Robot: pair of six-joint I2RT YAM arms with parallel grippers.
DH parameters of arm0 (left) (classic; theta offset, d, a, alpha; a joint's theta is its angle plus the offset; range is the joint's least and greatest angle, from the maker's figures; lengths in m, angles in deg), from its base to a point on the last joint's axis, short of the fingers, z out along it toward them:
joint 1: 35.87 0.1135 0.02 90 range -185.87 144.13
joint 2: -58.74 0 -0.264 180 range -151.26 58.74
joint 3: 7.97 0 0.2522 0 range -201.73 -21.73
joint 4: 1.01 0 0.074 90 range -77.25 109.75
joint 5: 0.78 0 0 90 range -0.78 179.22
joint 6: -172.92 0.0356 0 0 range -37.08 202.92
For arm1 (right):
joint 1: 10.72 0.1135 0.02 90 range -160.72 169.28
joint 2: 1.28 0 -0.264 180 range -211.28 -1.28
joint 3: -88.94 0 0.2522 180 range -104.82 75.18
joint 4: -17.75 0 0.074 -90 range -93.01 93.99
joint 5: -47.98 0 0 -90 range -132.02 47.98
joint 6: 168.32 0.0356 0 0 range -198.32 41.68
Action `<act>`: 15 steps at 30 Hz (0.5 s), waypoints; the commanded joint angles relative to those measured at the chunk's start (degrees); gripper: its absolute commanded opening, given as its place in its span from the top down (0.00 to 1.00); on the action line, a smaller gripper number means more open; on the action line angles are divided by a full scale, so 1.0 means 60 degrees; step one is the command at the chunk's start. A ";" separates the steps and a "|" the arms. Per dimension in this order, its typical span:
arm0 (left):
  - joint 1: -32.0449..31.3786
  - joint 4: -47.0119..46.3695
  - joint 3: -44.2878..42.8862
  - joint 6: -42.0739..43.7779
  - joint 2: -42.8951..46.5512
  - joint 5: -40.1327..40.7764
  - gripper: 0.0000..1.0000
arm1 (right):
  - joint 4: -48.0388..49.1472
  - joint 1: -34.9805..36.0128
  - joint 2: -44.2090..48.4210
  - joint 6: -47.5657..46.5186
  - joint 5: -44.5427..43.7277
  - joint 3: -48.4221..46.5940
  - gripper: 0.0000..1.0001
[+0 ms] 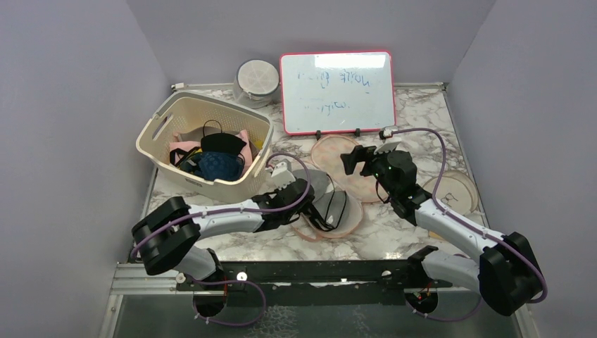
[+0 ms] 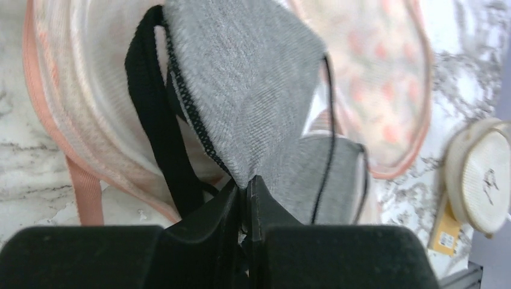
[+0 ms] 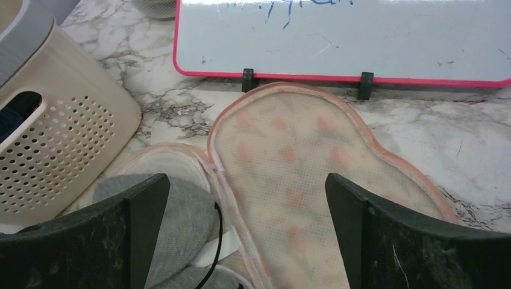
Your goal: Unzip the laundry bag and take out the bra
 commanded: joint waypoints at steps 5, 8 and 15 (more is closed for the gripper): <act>0.0031 -0.0569 -0.0964 0.3719 0.1516 -0.0097 1.00 | 0.0359 0.0030 0.0164 0.0196 -0.0445 0.0217 0.01; 0.0027 -0.0328 -0.1657 0.5406 0.1696 -0.0364 1.00 | 0.0469 0.0031 0.0261 0.0196 -0.0456 0.0301 0.01; 0.0125 0.1333 -0.3662 0.8332 0.1664 -0.0134 1.00 | 0.0414 0.0030 0.0015 0.0211 -0.0392 0.0216 0.01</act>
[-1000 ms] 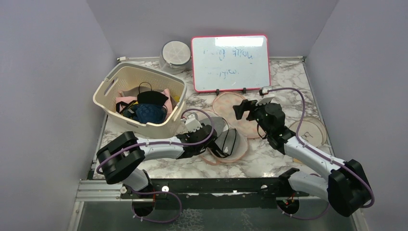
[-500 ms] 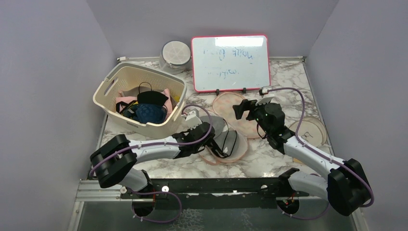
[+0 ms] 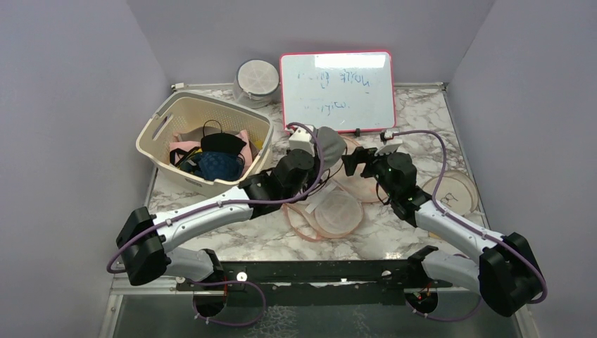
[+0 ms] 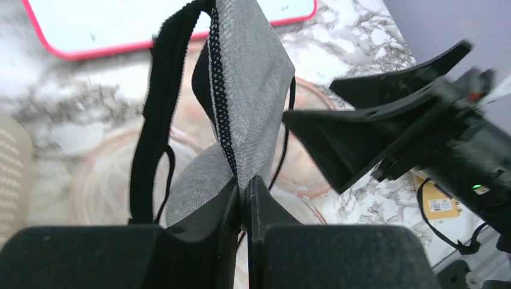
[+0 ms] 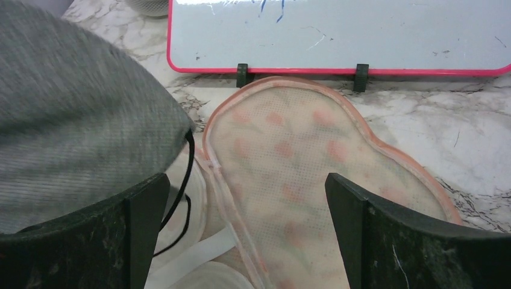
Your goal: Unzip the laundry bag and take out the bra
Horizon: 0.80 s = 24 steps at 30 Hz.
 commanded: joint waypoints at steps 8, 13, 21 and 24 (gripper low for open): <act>0.0402 0.1742 -0.2195 0.4082 0.0126 0.0136 1.00 | 0.0359 0.0030 -0.0051 0.0063 -0.0341 0.0047 0.01; 0.0742 0.1979 -0.2329 0.4324 0.0268 0.0267 1.00 | 0.0349 0.0031 -0.0074 0.0064 -0.0336 0.0049 0.01; 0.1211 0.2141 -0.2105 0.3912 0.0095 -0.0604 1.00 | 0.2281 0.0029 0.0107 -0.0670 0.4916 0.0264 0.00; 0.1275 0.2185 -0.1973 0.3591 -0.0123 -0.0822 1.00 | 0.2757 0.0031 0.0292 -0.0782 0.5987 0.0457 0.00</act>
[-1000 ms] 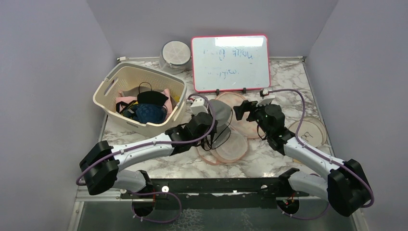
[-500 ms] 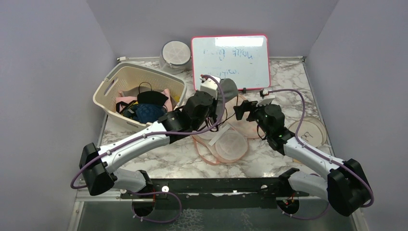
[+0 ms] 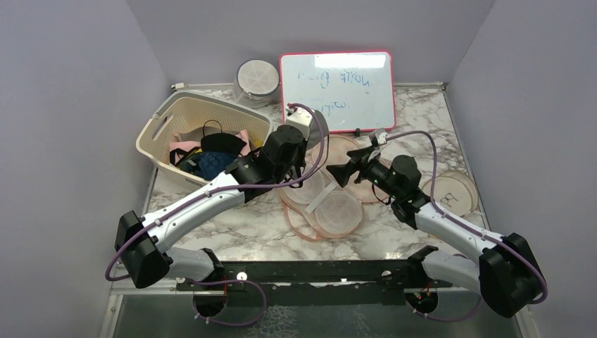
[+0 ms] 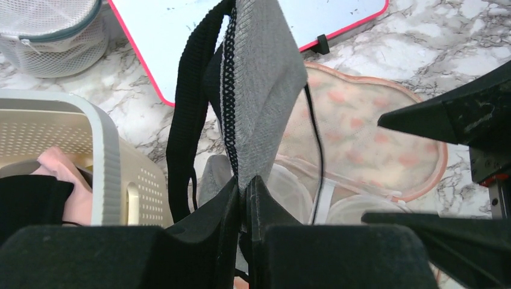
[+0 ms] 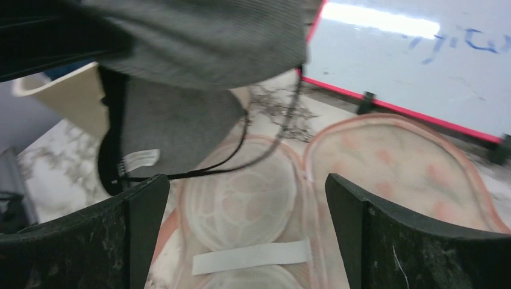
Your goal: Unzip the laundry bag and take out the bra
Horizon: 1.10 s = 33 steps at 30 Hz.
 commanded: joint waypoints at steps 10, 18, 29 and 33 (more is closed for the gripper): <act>0.0842 -0.0033 -0.0400 -0.0329 -0.0363 -0.1674 1.00 | 0.0084 0.0031 0.0506 -0.0253 -0.0124 0.0221 0.00; 0.2759 -0.0077 -0.1529 -0.0378 -0.0226 -0.3428 1.00 | 0.0342 0.0031 0.1140 -0.0187 -0.0997 0.0662 0.00; 0.7312 -0.1429 -0.0025 -0.2675 0.1270 -0.5318 1.00 | 0.0197 0.0031 0.0603 -0.0161 -0.0802 0.0394 0.00; 0.9133 -0.2505 0.1568 -0.4237 0.2010 -0.6220 1.00 | 0.0208 0.0031 0.0461 -0.0140 -0.0748 0.0354 0.00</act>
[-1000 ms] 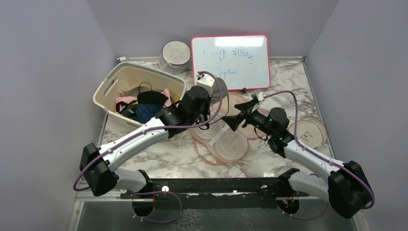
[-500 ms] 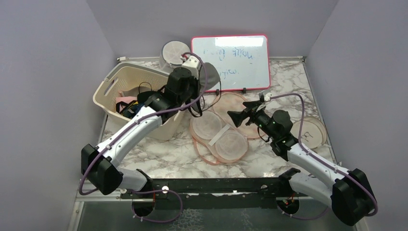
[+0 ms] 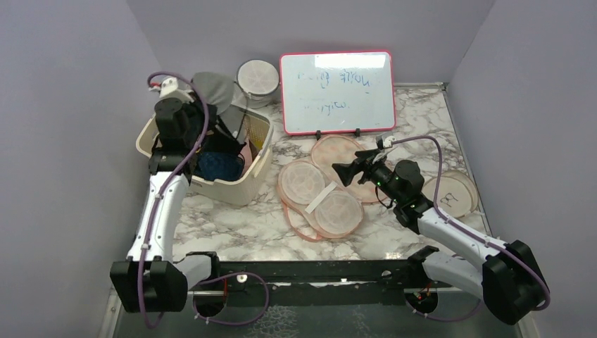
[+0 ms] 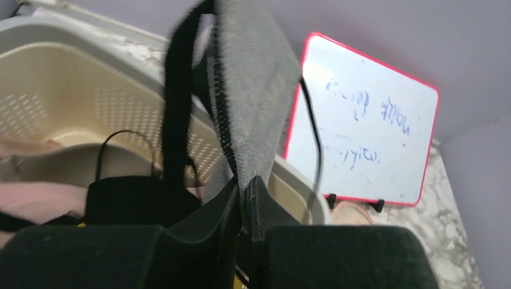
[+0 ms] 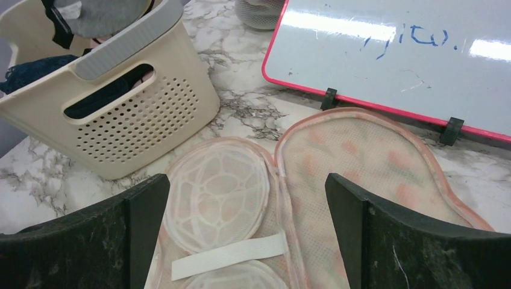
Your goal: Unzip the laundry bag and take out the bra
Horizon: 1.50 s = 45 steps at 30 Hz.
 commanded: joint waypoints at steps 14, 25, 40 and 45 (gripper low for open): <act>0.3521 -0.3371 0.4455 -0.3265 -0.0250 -0.2892 1.00 | -0.0136 0.0020 -0.0398 0.0056 -0.0228 -0.0294 0.00; 0.3561 -0.0634 0.3416 -0.1338 0.0833 -0.1359 0.25 | -0.0152 0.0020 -0.0868 0.0042 -0.0246 -0.0448 0.00; 0.3393 0.0764 0.2354 0.0595 0.2733 -0.1491 0.08 | -0.2164 0.0020 -0.1005 0.0069 -0.0014 -0.1474 0.00; 0.3065 -0.0423 0.2833 0.0520 0.3006 -0.3432 0.27 | -0.3264 0.0020 -0.0321 0.0138 -0.0294 -0.1354 0.00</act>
